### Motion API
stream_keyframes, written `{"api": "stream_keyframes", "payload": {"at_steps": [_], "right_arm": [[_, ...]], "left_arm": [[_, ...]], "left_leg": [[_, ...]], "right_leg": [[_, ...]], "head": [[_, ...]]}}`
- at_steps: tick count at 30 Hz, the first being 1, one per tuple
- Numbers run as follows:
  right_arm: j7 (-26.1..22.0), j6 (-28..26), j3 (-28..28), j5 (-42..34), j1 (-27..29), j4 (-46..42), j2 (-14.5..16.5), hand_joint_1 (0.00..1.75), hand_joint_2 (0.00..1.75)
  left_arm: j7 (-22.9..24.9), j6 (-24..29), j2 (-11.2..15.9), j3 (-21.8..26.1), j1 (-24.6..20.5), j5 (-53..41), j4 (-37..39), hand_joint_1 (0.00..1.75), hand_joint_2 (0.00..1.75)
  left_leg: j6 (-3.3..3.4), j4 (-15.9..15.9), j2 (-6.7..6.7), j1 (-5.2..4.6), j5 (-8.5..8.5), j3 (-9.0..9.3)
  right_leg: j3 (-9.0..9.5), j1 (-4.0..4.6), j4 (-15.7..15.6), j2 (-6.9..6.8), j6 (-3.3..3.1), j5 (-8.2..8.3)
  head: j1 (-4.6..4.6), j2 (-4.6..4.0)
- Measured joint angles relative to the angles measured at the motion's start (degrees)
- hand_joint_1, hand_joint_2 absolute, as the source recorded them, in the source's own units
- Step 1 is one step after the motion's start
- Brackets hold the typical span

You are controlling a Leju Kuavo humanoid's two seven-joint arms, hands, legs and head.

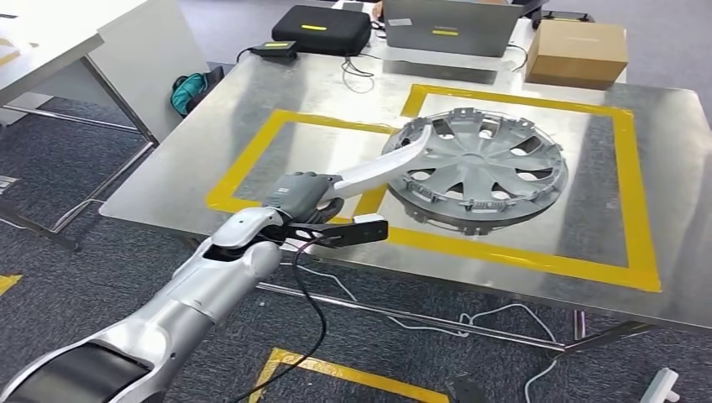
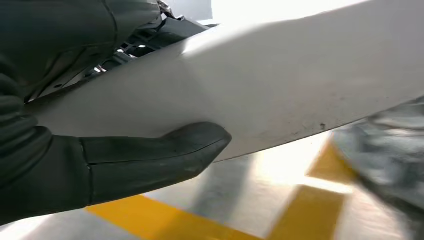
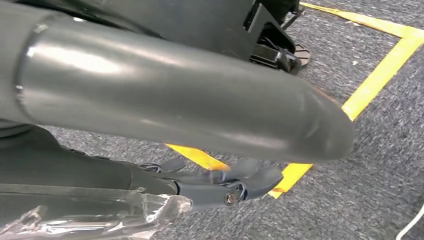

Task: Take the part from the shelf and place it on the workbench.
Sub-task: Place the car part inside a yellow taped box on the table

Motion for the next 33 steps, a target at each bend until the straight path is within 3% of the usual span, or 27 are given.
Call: {"api": "stream_keyframes", "payload": {"at_steps": [2, 7, 11, 15, 16, 20, 27, 33], "right_arm": [[0.2, -0.2, 0.0, -0.2, 0.0, 0.0, 0.3, 0.00, 0.00], [0.5, -0.5, 0.0, -0.4, -0.1, 0.0, 0.8, 0.00, 0.00], [0.5, -0.5, -0.1, -0.6, -0.1, 0.0, 0.9, 0.00, 0.00], [0.4, -0.4, -0.1, -0.6, 0.2, 0.0, 0.9, 0.00, 0.00], [0.3, -0.4, -0.1, -0.6, 0.3, 0.0, 0.9, 0.00, 0.00], [0.2, -0.4, -0.1, -0.5, 0.9, 0.0, 0.9, 0.00, 0.00], [0.3, -0.7, -0.1, -0.8, 1.1, 0.0, 1.1, 0.00, 0.00], [0.4, -1.3, -0.4, -1.6, 1.1, 0.0, 1.3, 0.00, 0.00]], "left_arm": [[3.9, -0.1, -0.8, 0.0, -1.6, -3.3, 2.6, 1.75, 1.75], [6.6, -0.3, -2.0, 1.0, -4.3, -6.9, 7.7, 1.75, 1.75], [11.1, -2.0, -1.9, 1.8, -6.0, -11.4, 10.9, 1.75, 1.75], [13.4, -3.6, -0.8, 3.2, -8.0, -14.4, 13.9, 0.00, 1.75], [13.2, -3.4, -0.5, 3.6, -8.2, -14.6, 14.4, 0.00, 1.75], [12.1, -1.3, 0.1, 5.2, -8.5, -14.9, 15.3, 0.00, 0.00], [6.9, 1.8, -1.1, 10.3, -8.2, -13.5, 15.5, 0.00, 0.00], [-1.9, 4.4, -2.9, 13.8, -5.6, -8.1, 11.2, 0.00, 0.00]], "left_leg": [[-0.14, -0.2, 0.00, 0.06, 0.27, -0.01], [-3.07, -0.6, -0.01, 0.40, 0.67, -0.03], [-3.27, -0.6, -0.02, 0.37, 0.69, -0.09], [-3.21, -0.5, -0.07, 0.24, 0.73, -0.14], [-3.19, -0.5, -0.09, 0.21, 0.74, -0.15], [-3.15, -0.4, -0.11, 0.16, 0.75, -0.19], [-3.07, -0.4, -0.12, 0.06, 0.78, -0.21], [-2.75, -0.2, -0.12, -0.06, 0.62, -0.29]], "right_leg": [[-0.05, 0.17, 0.0, 0.00, -0.23, 0.01], [-0.21, 0.42, 0.1, -0.19, -0.54, 0.07], [-0.20, 0.38, 0.1, -0.20, -0.63, 0.23], [-0.17, 0.23, 0.0, -0.25, -0.44, 0.38], [-0.15, 0.21, 0.0, -0.27, -0.42, 0.39], [-0.13, 0.15, 0.0, -0.31, -0.35, 0.44], [-0.15, 0.07, 0.0, -0.31, -0.26, 0.50], [-0.11, -0.12, -0.1, -0.30, -0.12, 0.56]], "head": [[-0.03, 0.00], [-0.01, 0.00], [0.02, 0.00], [0.02, 0.00], [0.01, 0.00], [0.02, 0.00], [0.01, 0.00], [-0.01, 0.00]]}}
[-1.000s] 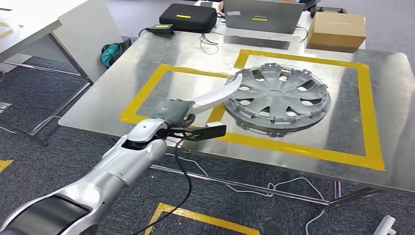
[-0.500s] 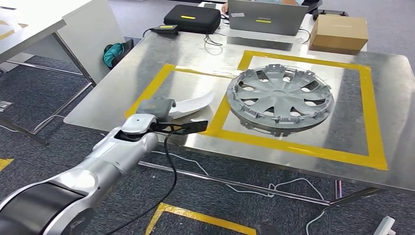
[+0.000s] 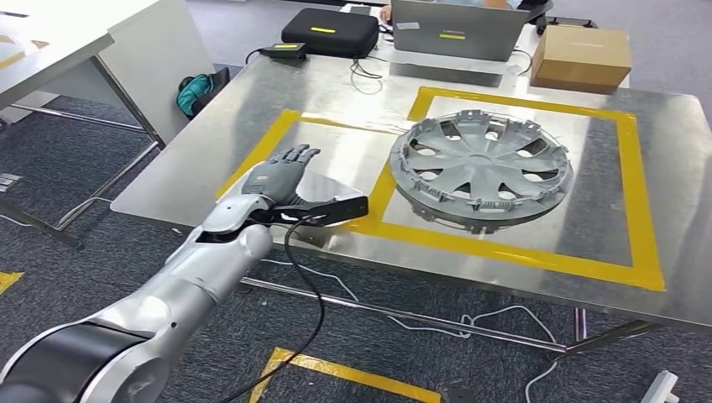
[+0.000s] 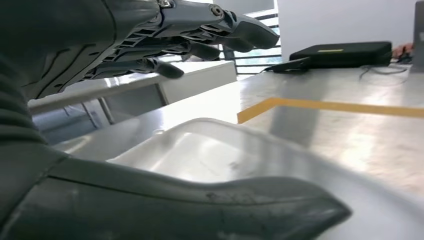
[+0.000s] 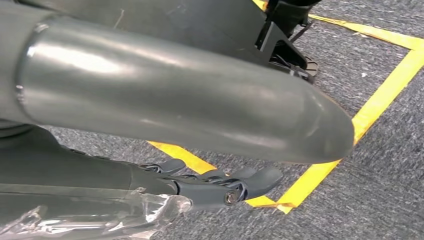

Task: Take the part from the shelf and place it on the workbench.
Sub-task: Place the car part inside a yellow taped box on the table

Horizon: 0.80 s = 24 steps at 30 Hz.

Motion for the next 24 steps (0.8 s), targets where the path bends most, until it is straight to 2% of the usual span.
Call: {"api": "stream_keyframes", "payload": {"at_steps": [4, 7, 8, 9, 12, 13, 14, 15, 17, 18, 19, 22, 23, 24], "right_arm": [[0.6, -0.5, -0.7, -1.1, 0.1, -0.1, 0.6, 0.00, 0.00], [0.7, -0.5, -1.4, -1.6, 0.3, -0.3, 0.9, 0.00, 0.00], [0.7, -0.4, -1.7, -1.8, 0.5, -0.3, 0.9, 0.00, 0.00], [0.6, -0.4, -2.0, -2.0, 0.7, -0.4, 0.9, 0.00, 0.00], [0.5, -0.1, -3.0, -2.3, 1.3, -0.6, 0.9, 0.00, 0.00], [0.5, -0.1, -3.2, -2.4, 1.4, -0.7, 0.9, 0.00, 0.00], [0.6, -0.1, -3.5, -2.5, 1.6, -0.8, 0.9, 0.00, 0.00], [0.6, -0.1, -3.7, -2.5, 1.7, -0.9, 0.9, 0.00, 0.00], [0.6, 0.0, -4.0, -2.5, 1.6, -1.1, 1.0, 0.00, 0.00], [0.7, 0.0, -4.1, -2.4, 1.6, -1.2, 1.2, 0.00, 0.00], [0.7, 0.0, -4.2, -2.3, 1.5, -1.3, 1.3, 0.00, 0.00], [0.8, 0.1, -4.4, -1.4, 1.5, -1.5, 1.5, 0.00, 0.00], [0.9, 0.2, -4.4, -1.1, 1.6, -1.6, 1.6, 0.00, 0.00], [0.9, 0.2, -4.5, -0.9, 1.7, -1.7, 1.7, 0.00, 0.00]], "left_arm": [[-5.8, -2.0, -0.5, 0.2, 5.6, 6.9, -9.6, 0.00, 0.00], [-8.4, -3.5, -0.4, 0.2, 10.4, 10.0, -18.0, 0.00, 0.00], [-9.3, -3.9, -0.3, 0.2, 12.2, 11.2, -21.2, 0.00, 0.00], [-10.2, -4.4, -0.1, 0.2, 14.2, 12.4, -24.6, 0.00, 0.00], [-11.7, -5.3, 1.5, 0.8, 20.6, 14.8, -33.7, 0.00, 0.00], [-12.0, -5.4, 2.1, 1.2, 22.5, 15.3, -36.0, 0.00, 0.00], [-12.2, -5.4, 2.7, 1.9, 24.1, 15.7, -37.9, 0.00, 0.00], [-12.3, -5.4, 3.2, 2.5, 25.4, 16.2, -39.6, 0.00, 0.00], [-12.6, -5.2, 4.2, 4.0, 27.3, 17.2, -42.3, 0.00, 0.00], [-12.6, -5.0, 4.5, 5.0, 28.0, 17.8, -43.5, 0.00, 0.00], [-12.6, -4.8, 4.8, 6.0, 28.7, 18.6, -44.6, 0.00, 0.00], [-12.8, -4.4, 5.9, 10.4, 30.9, 21.2, -46.6, 0.00, 0.00], [-13.2, -4.4, 6.2, 12.3, 31.7, 21.7, -46.9, 0.00, 0.00], [-13.9, -4.4, 6.5, 14.3, 32.5, 22.1, -47.1, 0.00, 0.00]], "left_leg": [[1.03, 0.4, 0.01, -0.21, -0.51, -0.08], [1.57, -0.3, 0.04, -0.16, 0.33, 0.21], [1.72, -0.9, 0.06, 0.04, 0.76, 0.41], [1.82, -1.4, 0.08, 0.29, 1.13, 0.57], [1.89, -1.7, 0.11, 0.62, 1.50, 0.36], [1.79, -1.7, 0.10, 0.68, 1.62, 0.18], [1.60, -1.6, 0.09, 0.81, 1.77, -0.06], [1.34, -1.5, 0.06, 1.04, 1.95, -0.35], [0.56, -0.9, -0.06, 1.45, 2.28, -1.07], [0.11, -0.5, -0.13, 1.52, 2.43, -1.40], [-0.33, -0.2, -0.19, 1.47, 2.59, -1.66], [-1.42, 0.1, -0.32, 1.51, 3.16, -1.99], [-1.70, 0.6, -0.74, 1.62, 2.34, -2.26], [-1.88, 2.1, -1.37, 1.68, 0.49, -2.89]], "right_leg": [[0.10, -0.20, -0.1, 0.00, 0.46, 0.06], [0.36, -0.20, -0.6, 0.06, 1.17, 0.29], [0.25, -0.17, -0.3, 0.24, 1.41, -0.43], [-0.23, -0.15, 1.2, 0.49, 1.64, -1.89], [-3.45, -0.44, 11.3, 1.01, 2.31, -8.23], [-3.98, -0.56, 13.7, 1.02, 2.55, -9.16], [-3.56, -0.69, 14.0, 1.01, 2.81, -9.00], [-1.99, -0.88, 11.9, 0.97, 3.11, -7.88], [2.94, -1.23, 4.4, 0.82, 3.83, -5.46], [4.62, -1.29, 1.8, 0.96, 3.73, -4.67], [5.45, -1.31, 0.5, 1.18, 3.33, -4.64], [4.51, -1.20, 1.0, 2.02, 1.09, -4.56], [4.04, -1.17, 1.2, 2.17, 0.45, -4.15], [3.49, -1.16, 1.2, 2.29, -0.15, -3.66]], "head": [[-0.05, 0.00], [-0.09, 0.00], [-0.07, 0.00], [0.04, 0.00], [0.28, 0.00], [0.26, 0.00], [0.26, 0.00], [0.26, 0.00], [0.39, 0.00], [0.43, 0.00], [0.50, 0.00], [0.34, 0.00], [0.17, 0.00], [-0.02, 0.00]]}}
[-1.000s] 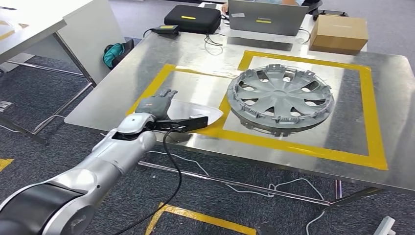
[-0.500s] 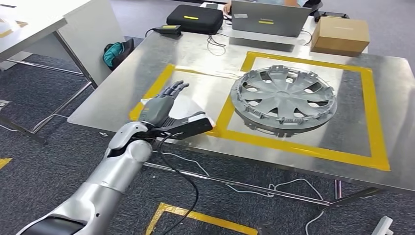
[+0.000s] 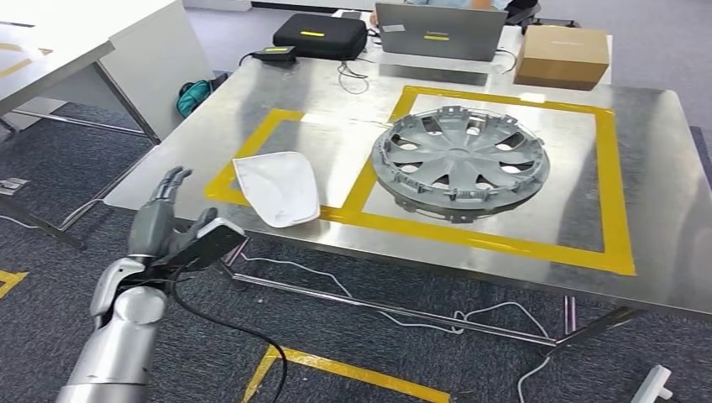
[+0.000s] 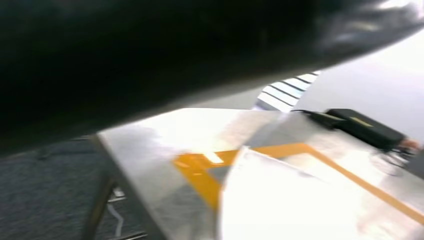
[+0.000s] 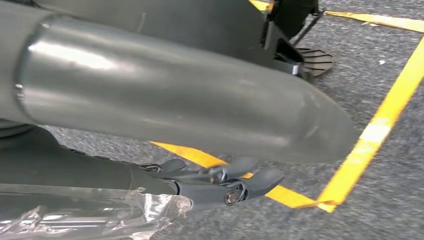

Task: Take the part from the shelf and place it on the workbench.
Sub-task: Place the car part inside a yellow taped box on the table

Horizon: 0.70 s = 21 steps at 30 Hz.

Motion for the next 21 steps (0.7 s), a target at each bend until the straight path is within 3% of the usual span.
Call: {"api": "stream_keyframes", "payload": {"at_steps": [3, 4, 5, 6, 7, 9, 10, 11, 13, 14, 15, 16, 18, 19, 20, 21], "right_arm": [[0.1, 0.2, 0.0, 0.3, 0.0, -0.2, 0.1, 0.00, 0.00], [0.1, 0.2, 0.0, 0.4, 0.0, -0.2, 0.1, 0.00, 0.00], [0.1, 0.2, 0.0, 0.4, 0.0, -0.3, 0.2, 0.00, 0.00], [0.1, 0.2, -0.1, 0.6, 0.0, -0.3, 0.2, 0.00, 0.00], [0.1, 0.3, -0.1, 0.7, 0.0, -0.4, 0.2, 0.00, 0.00], [0.3, 0.2, -0.1, 1.2, 0.0, -0.5, 0.4, 0.00, 0.00], [0.6, 0.1, -0.1, 1.3, -0.1, -0.6, 0.5, 0.00, 0.00], [1.0, 0.0, -0.1, 1.5, -0.1, -0.6, 0.6, 0.00, 0.00], [1.8, -0.2, -0.3, 1.7, -0.1, -0.7, 0.7, 0.00, 0.00], [2.1, -0.3, -0.3, 1.9, -0.1, -0.7, 0.8, 0.00, 0.00], [2.2, -0.3, -0.4, 2.1, -0.1, -0.7, 0.8, 0.00, 0.00], [2.4, -0.3, -0.5, 2.3, -0.1, -0.8, 0.8, 0.00, 0.00], [2.5, -0.3, -0.5, 2.8, -0.1, -0.8, 0.8, 0.00, 0.00], [2.6, -0.2, -0.6, 3.0, -0.2, -0.8, 0.7, 0.00, 0.00], [2.6, -0.2, -0.6, 3.3, -0.2, -0.9, 0.7, 0.00, 0.00], [2.5, 0.0, -0.6, 3.6, -0.2, -0.9, 0.6, 0.00, 0.00]], "left_arm": [[-1.5, 0.0, 0.5, 4.6, 1.5, 0.2, -0.3, 0.00, 0.00], [-1.5, -0.1, 0.6, 5.5, 1.8, 0.0, -0.4, 0.00, 0.00], [-1.4, -0.1, 0.7, 6.3, 2.1, -0.3, -0.5, 0.00, 0.00], [-1.1, -0.1, 0.7, 7.0, 2.3, -0.5, -0.5, 0.00, 0.00], [-0.6, 0.0, 0.7, 7.8, 2.4, -0.6, -0.5, 0.00, 0.00], [0.0, 0.2, 0.7, 9.8, 2.6, 0.4, -0.5, 0.00, 0.00], [0.1, 0.4, 0.7, 11.0, 2.7, 1.3, -0.4, 0.00, 0.00], [0.0, 0.7, 0.8, 12.7, 2.8, 2.3, 0.1, 0.00, 0.00], [-0.5, 1.5, 1.2, 16.9, 3.0, 4.0, 2.2, 0.00, 0.00], [-1.0, 1.9, 1.5, 19.3, 3.1, 4.7, 3.9, 0.00, 0.00], [-1.5, 2.2, 1.8, 21.7, 3.1, 5.3, 5.8, 0.00, 0.00], [-2.1, 2.3, 2.1, 24.0, 3.2, 6.2, 7.7, 0.00, 0.00], [-3.2, 1.5, 2.7, 28.4, 3.2, 8.4, 11.6, 0.00, 0.00], [-3.7, 0.8, 3.0, 30.5, 3.3, 9.5, 13.7, 0.00, 0.00], [-4.1, 0.2, 3.3, 32.5, 3.3, 10.6, 15.9, 0.00, 0.00], [-4.5, -0.5, 3.7, 34.6, 3.4, 11.7, 18.1, 0.00, 0.00]], "left_leg": [[0.05, 10.6, -1.79, -0.24, -8.21, -3.40], [0.21, 13.7, -1.96, -0.33, -9.61, -3.98], [0.43, 15.3, -2.02, -0.41, -9.86, -3.73], [0.69, 14.8, -2.01, -0.50, -9.10, -2.43], [0.94, 12.4, -1.87, -0.58, -7.88, -0.14], [1.32, 4.5, -0.75, -0.83, -6.87, 6.13], [1.49, 1.3, -0.24, -0.97, -7.00, 8.38], [1.69, -0.8, 0.04, -1.17, -7.24, 9.68], [2.38, -1.8, -0.37, -1.44, -6.64, 9.50], [2.82, -2.0, -0.62, -1.47, -6.07, 9.14], [3.26, -2.1, -0.84, -1.44, -5.42, 8.65], [3.63, -2.2, -1.12, -1.40, -4.70, 7.98], [4.04, -2.1, -1.89, -1.53, -3.27, 6.24], [4.10, -2.1, -2.33, -1.64, -2.53, 5.28], [4.11, -2.0, -2.76, -1.75, -1.80, 4.34], [4.08, -2.0, -3.20, -1.84, -1.12, 3.47]], "right_leg": [[-2.13, 0.35, 0.0, 0.11, -1.08, 1.68], [-2.91, 0.55, 0.0, -0.01, -1.21, 2.24], [-3.68, 0.73, 0.0, -0.18, -1.26, 2.79], [-4.44, 0.86, 0.0, -0.41, -1.24, 3.34], [-5.10, 0.95, 0.0, -0.65, -1.16, 3.87], [-6.05, 1.14, 0.1, -1.03, -0.80, 4.85], [-6.28, 1.22, 0.0, -1.23, -0.52, 5.39], [-6.37, 1.24, -0.1, -1.48, -0.19, 5.96], [-6.38, 1.06, -0.7, -2.02, 0.55, 7.03], [-6.55, 0.94, -0.6, -2.11, 0.87, 6.68], [-6.97, 0.92, 0.3, -2.04, 1.11, 5.21], [-7.65, 0.93, 2.4, -1.83, 1.26, 2.71], [-9.29, 1.07, 9.5, -1.35, 1.26, -3.34], [-9.70, 1.20, 13.0, -1.22, 1.16, -5.08], [-9.44, 1.38, 15.1, -1.13, 0.96, -5.44], [-8.21, 1.61, 15.3, -1.02, 0.67, -4.55]], "head": [[-0.56, 0.00], [-0.65, 0.00], [-0.67, 0.00], [-0.66, 0.00], [-0.66, 0.00], [-0.69, 0.00], [-0.64, 0.01], [-0.74, 0.01], [-0.81, 0.01], [-0.89, 0.00], [-0.81, 0.00], [-0.78, 0.00], [-0.71, 0.00], [-0.71, 0.00], [-0.72, 0.00], [-0.72, 0.00]]}}
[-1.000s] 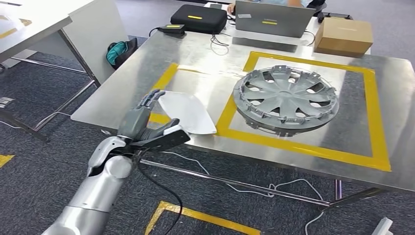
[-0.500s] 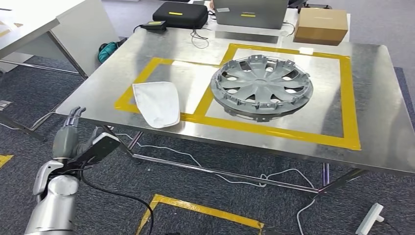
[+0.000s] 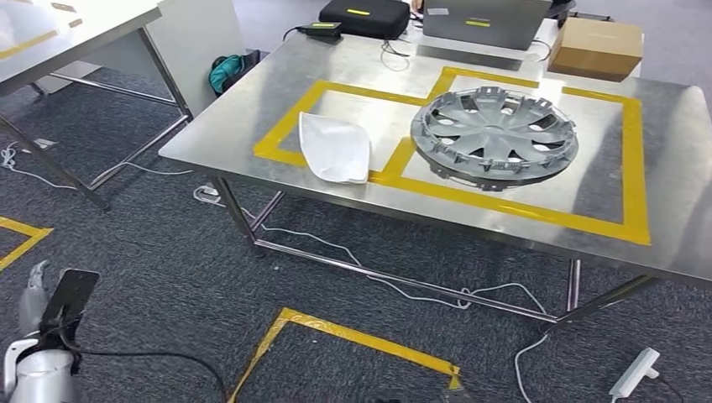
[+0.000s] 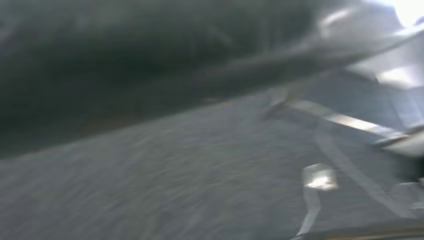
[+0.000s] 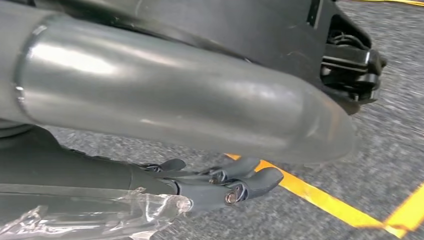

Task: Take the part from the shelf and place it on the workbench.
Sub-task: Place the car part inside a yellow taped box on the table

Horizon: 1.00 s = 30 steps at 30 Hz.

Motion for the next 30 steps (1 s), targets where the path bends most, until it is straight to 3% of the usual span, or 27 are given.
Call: {"api": "stream_keyframes", "payload": {"at_steps": [2, 4, 5, 6, 8, 9, 11, 12, 13, 14, 15, 17, 18, 19, 21, 23, 24, 26, 28, 29, 30], "right_arm": [[-0.3, 0.4, 0.0, 0.6, -0.1, -0.1, -0.2, 0.00, 0.00], [-0.6, 0.7, 0.0, 1.1, -0.3, -0.1, -0.3, 0.00, 0.00], [-0.7, 0.7, 0.0, 1.2, -0.4, -0.1, -0.4, 0.00, 0.00], [-0.7, 0.7, 0.0, 1.3, -0.5, -0.1, -0.4, 0.00, 0.00], [-0.6, 0.7, 0.0, 1.5, -0.7, -0.1, -0.3, 0.00, 0.00], [-0.5, 0.7, 0.0, 1.5, -0.7, -0.1, -0.2, 0.00, 0.00], [-0.4, 0.6, -0.1, 1.6, -0.7, -0.1, -0.2, 0.00, 0.00], [-0.4, 0.6, -0.1, 1.7, -0.7, -0.1, -0.1, 0.00, 0.00], [-0.4, 0.6, -0.2, 1.7, -0.6, -0.1, -0.1, 0.00, 0.00], [-0.3, 0.6, -0.2, 1.8, -0.7, -0.1, -0.1, 0.00, 0.00], [-0.3, 0.6, -0.2, 1.9, -0.7, -0.1, -0.1, 0.00, 0.00], [-0.1, 0.7, -0.2, 2.1, -0.7, -0.1, -0.1, 0.00, 0.00], [0.0, 0.7, -0.2, 2.2, -0.8, -0.2, -0.2, 0.00, 0.00], [0.0, 0.7, -0.2, 2.3, -0.8, -0.2, -0.2, 0.00, 0.00], [0.1, 0.7, -0.2, 2.4, -0.9, -0.4, -0.3, 0.00, 0.00], [0.1, 0.8, -0.2, 2.5, -0.9, -0.4, -0.2, 0.00, 0.00], [0.1, 0.9, -0.3, 2.6, -0.8, -0.3, -0.2, 0.00, 0.00], [0.1, 1.0, -0.3, 2.7, -0.6, -0.3, -0.1, 0.00, 0.00], [0.1, 1.1, -0.4, 2.8, -0.6, -0.3, -0.1, 0.00, 0.00], [0.1, 1.1, -0.5, 2.8, -0.6, -0.3, -0.2, 0.00, 0.00], [0.1, 1.1, -0.5, 2.8, -0.7, -0.3, -0.2, 0.00, 0.00]], "left_arm": [[-0.6, -1.4, 0.6, 3.8, 0.2, 2.2, 4.5, 0.00, 0.00], [-0.9, -2.5, 1.1, 7.2, 0.4, 4.0, 9.1, 0.00, 0.00], [-1.0, -2.8, 1.4, 8.6, 0.5, 4.6, 11.3, 0.00, 0.00], [-1.0, -2.8, 1.6, 9.9, 0.7, 4.9, 13.4, 0.00, 0.00], [-0.9, -2.6, 2.3, 12.3, 1.5, 5.1, 17.2, 0.00, 0.00], [-0.9, -2.4, 2.7, 13.3, 1.9, 5.1, 18.8, 0.00, 0.00], [-0.8, -2.1, 3.2, 14.8, 2.3, 5.1, 21.3, 0.00, 0.00], [-0.8, -1.9, 3.4, 15.3, 2.2, 5.1, 22.5, 0.00, 0.00], [-0.6, -1.9, 3.6, 15.9, 2.1, 5.1, 23.6, 0.00, 0.00], [-0.4, -1.9, 3.8, 16.5, 2.2, 5.3, 24.6, 0.00, 0.00], [-0.2, -1.9, 4.0, 17.2, 2.3, 5.5, 25.6, 0.00, 0.00], [0.0, -2.2, 4.2, 18.7, 2.8, 5.8, 27.5, 0.00, 0.00], [-0.1, -2.3, 4.2, 19.3, 2.9, 5.8, 28.4, 0.00, 0.00], [-0.3, -2.4, 4.3, 19.8, 3.0, 5.8, 29.2, 0.00, 0.00], [-0.6, -2.6, 4.4, 20.6, 3.1, 5.4, 30.5, 0.00, 0.00], [-0.8, -2.6, 4.8, 21.5, 3.8, 4.8, 31.4, 0.00, 0.00], [-0.8, -2.5, 4.9, 21.9, 4.2, 4.5, 31.8, 0.00, 0.00], [-0.7, -2.3, 5.2, 22.5, 4.3, 3.8, 32.3, 0.00, 0.00], [-0.6, -2.1, 5.3, 22.7, 4.1, 3.3, 32.7, 0.00, 0.00], [-0.4, -2.0, 5.3, 22.8, 4.1, 3.0, 32.9, 0.00, 0.00], [-0.2, -1.9, 5.3, 23.0, 4.2, 2.7, 33.1, 0.00, 0.00]], "left_leg": [[-0.19, 0.1, -1.02, -0.04, 1.31, -1.44], [-0.59, 0.1, -2.01, -0.06, 2.48, -2.36], [-0.89, 0.0, -2.49, 0.02, 3.07, -2.59], [-1.26, -0.2, -2.97, 0.07, 3.66, -2.73], [-1.93, -0.4, -3.49, 0.25, 4.22, -3.07], [-2.21, 0.1, -2.96, 0.28, 3.14, -3.44], [-2.80, 4.3, -1.07, 0.47, -2.20, -4.79], [-3.20, 7.9, -0.40, 0.69, -5.27, -5.64], [-3.66, 11.8, -0.06, 0.99, -7.30, -6.36], [-4.13, 14.8, 0.13, 1.35, -7.85, -6.60], [-4.61, 16.3, 0.29, 1.75, -7.03, -6.13], [-5.67, 13.4, 1.25, 2.59, -3.91, -2.26], [-6.29, 9.5, 2.51, 2.97, -3.31, 0.91], [-6.42, 5.6, 3.60, 3.03, -3.63, 3.64], [-5.54, 0.9, 4.79, 2.68, -4.91, 6.16], [-3.81, 0.6, 4.00, 2.08, -4.67, 5.20], [-3.14, 0.7, 3.51, 1.89, -4.19, 4.65], [-1.95, 0.7, 2.38, 1.63, -2.95, 3.29], [-1.34, 0.7, 0.97, 1.22, -1.62, 1.63], [-1.19, 0.7, 0.23, 0.96, -0.95, 0.78], [-1.09, 0.7, -0.48, 0.73, -0.30, -0.01]], "right_leg": [[5.48, 0.52, -5.5, 1.41, -0.90, 2.60], [11.80, 0.76, -13.8, 3.96, -1.80, 2.32], [13.43, 0.86, -16.4, 4.75, -2.06, 1.56], [14.01, 0.94, -17.7, 4.70, -2.24, 1.20], [13.28, 0.89, -18.3, 3.46, -2.73, 2.08], [12.91, 0.76, -18.5, 2.82, -3.11, 2.77], [11.89, 0.52, -18.8, 1.31, -3.55, 4.16], [11.27, 0.50, -18.8, 0.47, -3.61, 4.80], [10.57, 0.46, -18.8, -0.45, -3.50, 5.44], [9.80, 0.39, -18.7, -1.36, -3.31, 6.05], [8.92, 0.26, -18.6, -2.20, -3.02, 6.61], [7.35, -0.18, -18.0, -3.68, -2.21, 7.43], [6.66, -0.30, -17.5, -4.32, -1.73, 7.65], [5.98, -0.35, -16.9, -4.95, -1.24, 7.83], [5.11, -0.40, -16.0, -6.12, -0.47, 8.31], [4.78, -0.99, -15.8, -6.60, 0.04, 8.72], [4.46, -1.30, -15.2, -5.66, 0.19, 7.77], [3.03, -1.41, -10.8, -2.47, 0.26, 2.98], [1.16, -0.85, -3.1, -0.39, -0.33, -2.41], [0.84, -0.47, -0.2, -0.03, -0.80, -3.61], [1.44, -0.04, 0.8, 0.18, -1.37, -3.53]], "head": [[0.00, 0.00], [-0.06, 0.01], [-0.04, 0.01], [-0.04, 0.01], [0.07, 0.01], [-0.06, 0.01], [-0.49, 0.01], [-0.67, 0.00], [-0.74, 0.00], [-0.73, 0.00], [-0.72, 0.00], [-0.73, 0.00], [-0.88, 0.00], [-0.95, 0.00], [-1.01, 0.00], [-0.80, 0.00], [-0.77, 0.00], [-0.57, 0.00], [-0.17, 0.00], [-0.01, 0.00], [0.04, 0.00]]}}
